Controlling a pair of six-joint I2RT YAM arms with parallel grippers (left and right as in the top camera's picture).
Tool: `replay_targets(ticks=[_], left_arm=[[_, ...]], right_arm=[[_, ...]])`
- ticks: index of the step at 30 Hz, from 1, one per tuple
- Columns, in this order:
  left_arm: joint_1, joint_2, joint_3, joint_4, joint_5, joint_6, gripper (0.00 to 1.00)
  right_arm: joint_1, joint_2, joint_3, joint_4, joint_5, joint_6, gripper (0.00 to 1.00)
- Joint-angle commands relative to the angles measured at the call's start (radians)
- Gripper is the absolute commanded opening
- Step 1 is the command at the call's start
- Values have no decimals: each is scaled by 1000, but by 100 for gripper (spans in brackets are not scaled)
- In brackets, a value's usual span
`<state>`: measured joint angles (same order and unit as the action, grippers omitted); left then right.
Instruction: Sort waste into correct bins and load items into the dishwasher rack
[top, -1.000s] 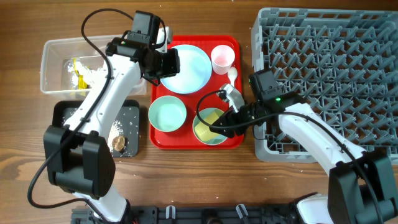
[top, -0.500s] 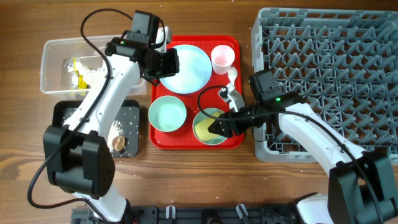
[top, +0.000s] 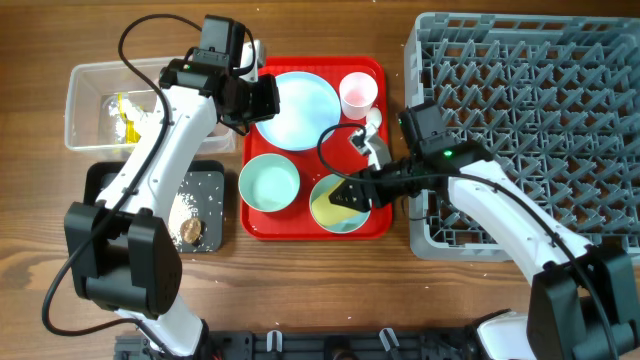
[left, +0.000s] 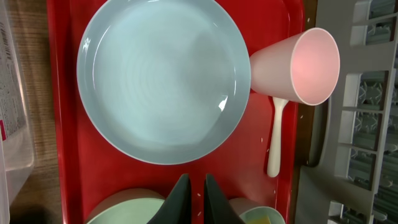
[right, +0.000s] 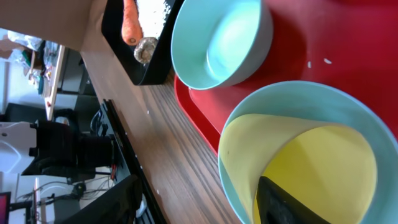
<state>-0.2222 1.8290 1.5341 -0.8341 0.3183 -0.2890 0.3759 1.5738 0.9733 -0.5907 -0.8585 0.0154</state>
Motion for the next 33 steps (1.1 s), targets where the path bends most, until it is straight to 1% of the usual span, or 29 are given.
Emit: replay_targets(ticks=[1,8,11,18,21,24,27,28,30,33], left_arm=[[6,4,2,-1,-6,17,8],[44,4,2,-11,-5,16,8],[63,4,2,-26,-5,17,7],[90,4,2,-31,-5,16,8],[96,3,2,-32,34,17,4],[95,-9,2,-44,116,25,4],[95,-29,2,-112,131,24,4],[92,-33,2,-168,138,24,4],[71,-34,2,-274,141,25,4],[27,-34,2,-364,137,24,4]], right_arm=[[37,3,24,-3,-31,20,62],[119,3,24,-1,-29,44,62],[134,3,24,8,-26,70,62],[136,3,25,11,-25,81,63],[135,-10,69,14,41,81,63],[134,-40,155,-3,108,64,64],[120,-82,269,-86,252,66,69],[105,-97,291,-119,305,67,70],[78,-114,296,-153,367,66,72],[26,-116,295,-206,422,66,75]])
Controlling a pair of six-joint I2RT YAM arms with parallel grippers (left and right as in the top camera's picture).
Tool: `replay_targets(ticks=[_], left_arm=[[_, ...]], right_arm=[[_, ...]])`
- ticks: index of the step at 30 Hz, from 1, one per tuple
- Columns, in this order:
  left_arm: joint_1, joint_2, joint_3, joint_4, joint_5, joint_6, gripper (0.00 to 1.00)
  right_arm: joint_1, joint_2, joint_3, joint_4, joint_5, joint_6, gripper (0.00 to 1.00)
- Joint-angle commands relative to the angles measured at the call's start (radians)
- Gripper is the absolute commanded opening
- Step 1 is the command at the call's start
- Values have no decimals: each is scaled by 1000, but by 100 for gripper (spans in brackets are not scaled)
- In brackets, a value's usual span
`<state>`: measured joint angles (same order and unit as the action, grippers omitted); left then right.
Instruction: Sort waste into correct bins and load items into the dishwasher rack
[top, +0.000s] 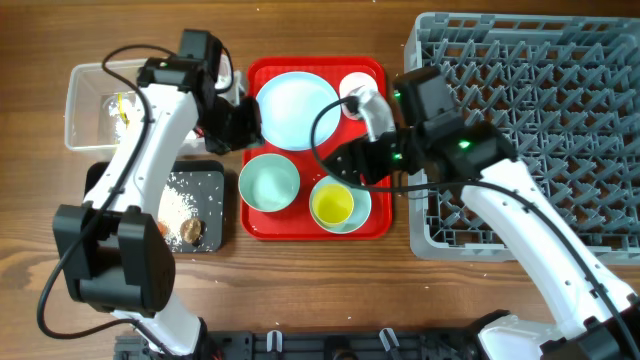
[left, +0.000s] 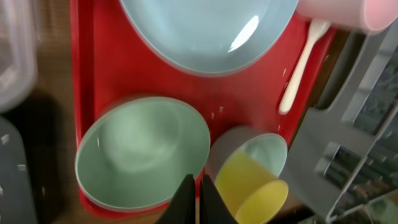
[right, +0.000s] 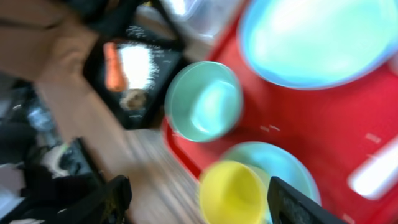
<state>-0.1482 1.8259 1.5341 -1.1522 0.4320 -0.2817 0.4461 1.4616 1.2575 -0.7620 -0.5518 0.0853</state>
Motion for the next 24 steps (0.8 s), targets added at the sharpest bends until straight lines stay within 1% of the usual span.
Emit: replay_targets(ticks=[1,2,3,5,6,8,10,15,16,18,20,24], left_arm=[[-76,-31,2,-67,23,17,4],[-111,-31,2,-78,11,17,5],[-149,-31,2,-84,-24,16,4],[-218,-30,1,-87,-132,-21,6],[-250,-30,1,-87,-184,-47,9],[-304,-30,1,-90,-234,-75,11],[-348,-29,1,-90,-237,-79,15],[-404,-25,-26,-80,-246,-119,24],[-412,-25,-39,-80,-246,-119,28],[-425,-25,-64,-79,-246,-119,46],[-426,-25,-86,-76,-243,-119,48],[-426,-25,-150,-7,-227,-120,47]], right_arm=[[-61,-4,11,-46,128,-4,81],[-85,-4,11,-61,148,-4,86],[-111,-4,11,-74,164,-3,88],[-151,-4,11,-99,171,-4,89],[-168,-4,11,-110,171,-4,90],[-193,-3,10,-120,171,-5,90],[-203,-1,10,-125,171,-7,90],[-203,5,10,-129,171,-8,92],[-203,5,10,-129,175,-8,93],[-203,5,10,-129,198,-7,94],[-203,5,10,-129,198,-7,95],[-203,5,10,-130,197,-7,95]])
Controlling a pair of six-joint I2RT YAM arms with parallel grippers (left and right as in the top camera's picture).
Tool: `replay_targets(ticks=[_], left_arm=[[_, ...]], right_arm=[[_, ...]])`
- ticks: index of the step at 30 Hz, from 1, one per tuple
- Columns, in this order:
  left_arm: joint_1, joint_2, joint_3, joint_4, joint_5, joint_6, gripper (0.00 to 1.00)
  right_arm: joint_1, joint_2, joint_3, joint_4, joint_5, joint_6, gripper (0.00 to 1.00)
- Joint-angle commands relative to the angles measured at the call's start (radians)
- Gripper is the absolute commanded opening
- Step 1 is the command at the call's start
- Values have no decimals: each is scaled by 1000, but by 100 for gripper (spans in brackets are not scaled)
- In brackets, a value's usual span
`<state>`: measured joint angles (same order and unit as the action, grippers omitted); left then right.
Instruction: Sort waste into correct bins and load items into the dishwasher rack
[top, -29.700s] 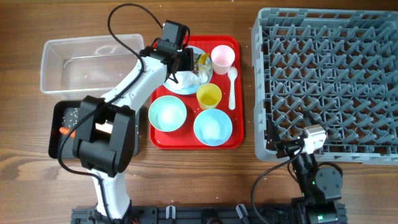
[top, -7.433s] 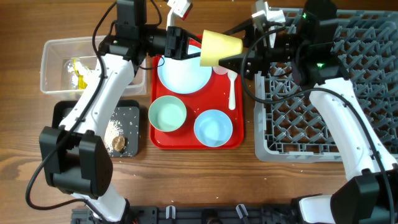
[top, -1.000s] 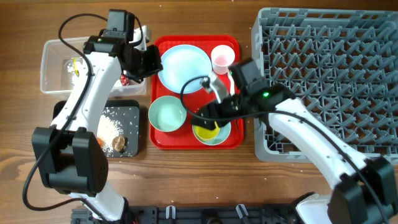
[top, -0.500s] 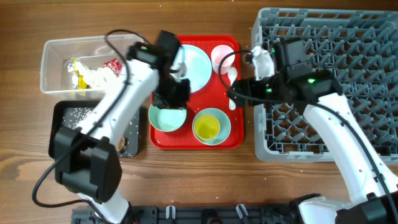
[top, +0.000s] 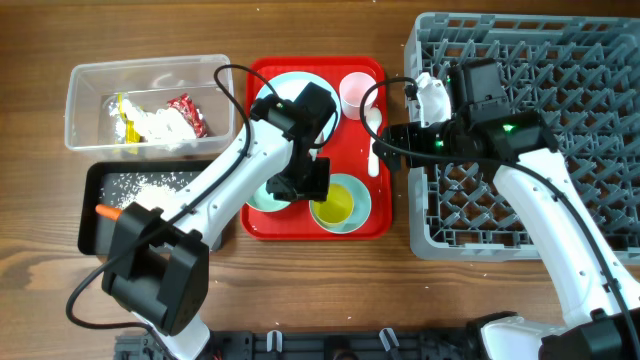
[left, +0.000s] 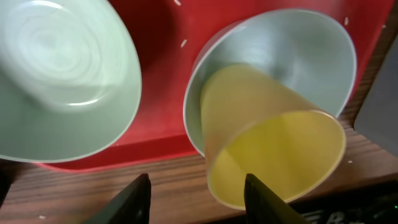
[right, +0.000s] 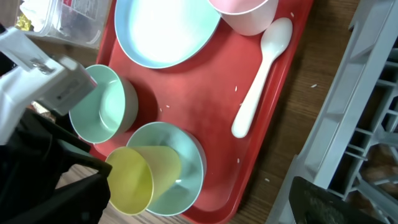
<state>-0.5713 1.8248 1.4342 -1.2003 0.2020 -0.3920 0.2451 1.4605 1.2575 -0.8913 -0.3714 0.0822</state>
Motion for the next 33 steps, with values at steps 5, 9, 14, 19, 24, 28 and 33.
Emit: replay_targets(ticks=[5,9,14,19,24,28,33], left_arm=[[-3,-24,-152,175,41,-33,41],[-3,-24,-175,204,44,-36,19],[-3,-27,-169,217,44,-35,7],[-3,-46,-162,217,43,-35,4],[1,-98,-156,217,19,-31,4],[4,-168,-149,217,-3,21,4],[100,-279,-149,253,5,129,4]], right_arm=[[-2,6,10,-5,17,-4,95],[-2,6,10,-4,17,-5,95],[-2,6,10,-4,17,-4,96],[-2,6,10,-4,17,-4,96],[-2,6,10,-4,16,-4,96],[-2,6,10,-12,16,-4,96],[-2,6,10,-15,11,-8,96]])
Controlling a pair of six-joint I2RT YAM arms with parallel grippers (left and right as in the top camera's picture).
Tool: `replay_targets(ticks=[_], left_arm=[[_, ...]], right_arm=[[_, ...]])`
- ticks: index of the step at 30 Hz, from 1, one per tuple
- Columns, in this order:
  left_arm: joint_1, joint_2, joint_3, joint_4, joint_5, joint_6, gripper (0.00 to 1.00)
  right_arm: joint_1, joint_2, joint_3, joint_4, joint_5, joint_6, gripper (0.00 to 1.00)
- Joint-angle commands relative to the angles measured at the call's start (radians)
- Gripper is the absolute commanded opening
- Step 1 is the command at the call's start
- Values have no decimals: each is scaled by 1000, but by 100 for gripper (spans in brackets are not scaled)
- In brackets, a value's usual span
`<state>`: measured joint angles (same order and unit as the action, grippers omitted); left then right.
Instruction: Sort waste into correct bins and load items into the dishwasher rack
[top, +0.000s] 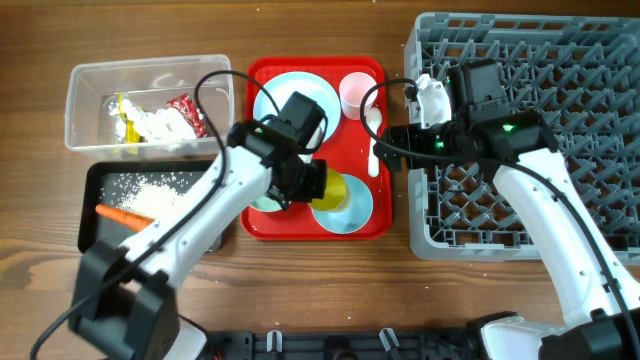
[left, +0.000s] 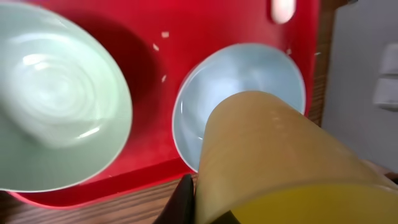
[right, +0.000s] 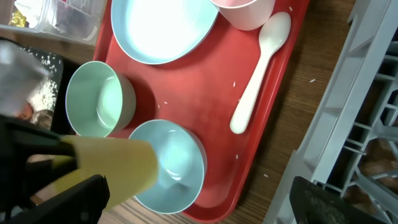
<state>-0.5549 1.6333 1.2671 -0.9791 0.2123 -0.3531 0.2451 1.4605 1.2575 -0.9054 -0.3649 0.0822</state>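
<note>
My left gripper (top: 318, 186) is shut on the yellow cup (top: 337, 190), one finger (left: 184, 198) outside its wall. It holds the cup (left: 280, 162) tilted just above the empty blue bowl (left: 242, 81) on the red tray (top: 385, 225). A green bowl (right: 99, 99), a blue plate (right: 165, 25), a pink cup (right: 245, 9) and a white spoon (right: 258, 74) also sit on the tray. My right gripper (right: 199, 205) hangs open over the tray's right edge, next to the grey dishwasher rack (top: 530, 130).
A clear bin (top: 90, 90) with wrappers and foil stands at the back left. Below it, a black tray (top: 110, 185) holds rice and a carrot. Rice grains are scattered on the red tray. Bare wood lies along the front edge.
My left gripper, then open round the yellow cup lying in the blue bowl, has shut on the cup and holds it raised out of the bowl. The right arm has not moved.
At first my right gripper was at the yellow cup in the blue bowl, while my left was shut over the plate. Then the right was back above the tray, empty. Later it was by the rack, with my left open at the cup, which it now holds.
</note>
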Motion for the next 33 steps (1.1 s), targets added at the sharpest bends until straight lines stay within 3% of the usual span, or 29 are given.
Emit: replay_targets(ticks=[1,5,8,11,14,19,27,33], left_arm=[[121,-106,18,47,9,101,4],[390,-169,18,137,354,238,4],[590,-155,18,177,766,352,4],[693,-126,18,192,1037,433,4],[706,-95,18,205,1223,482,4],[642,-81,18,289,1365,483,4],[529,-81,18,364,1352,476,4],[483,-81,18,367,1310,476,4]], right_arm=[[-2,6,10,-1,-5,-24,96],[-2,6,10,1,-209,-171,96],[-2,6,10,28,-413,-297,99],[-2,6,10,94,-642,-401,99],[-2,7,10,184,-818,-478,100],[-2,18,10,322,-962,-478,100],[-2,29,10,469,-1024,-463,99],[3,30,10,598,-1036,-338,99]])
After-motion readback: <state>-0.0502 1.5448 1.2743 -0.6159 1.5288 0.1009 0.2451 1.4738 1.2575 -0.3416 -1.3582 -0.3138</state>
